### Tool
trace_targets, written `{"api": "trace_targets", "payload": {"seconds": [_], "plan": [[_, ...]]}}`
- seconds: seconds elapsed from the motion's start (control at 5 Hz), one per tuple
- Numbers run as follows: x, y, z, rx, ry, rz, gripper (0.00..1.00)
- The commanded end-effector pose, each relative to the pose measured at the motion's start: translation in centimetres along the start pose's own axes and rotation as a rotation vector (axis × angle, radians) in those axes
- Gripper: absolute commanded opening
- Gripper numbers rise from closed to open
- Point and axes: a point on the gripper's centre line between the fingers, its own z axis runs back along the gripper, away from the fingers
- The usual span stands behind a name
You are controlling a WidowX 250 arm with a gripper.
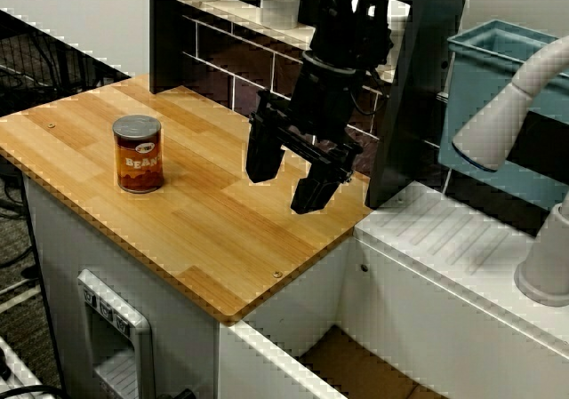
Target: Push into sink
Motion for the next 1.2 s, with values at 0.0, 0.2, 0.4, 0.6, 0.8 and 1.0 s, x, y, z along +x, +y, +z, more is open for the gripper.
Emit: {"api": "trace_targets", "payload": {"seconds": [0.0,0.2,0.4,0.6,0.8,1.0], "plan": [[0.0,0.0,0.0,0.000,0.000,0.000,1.00],[-0.4,4.6,1.8,-0.041,-0.006,0.019,1.00],[-2.2,9.6,3.6,-0.068,-0.053,0.044,1.00],[-3.2,14.5,3.8,-0.052,-0.063,-0.075,1.00],[-3.4,17.2,2.6,-0.050,-0.022,-0.330,1.00],[-3.5,19.3,1.3,-0.004,-0.053,-0.575,1.00]]}}
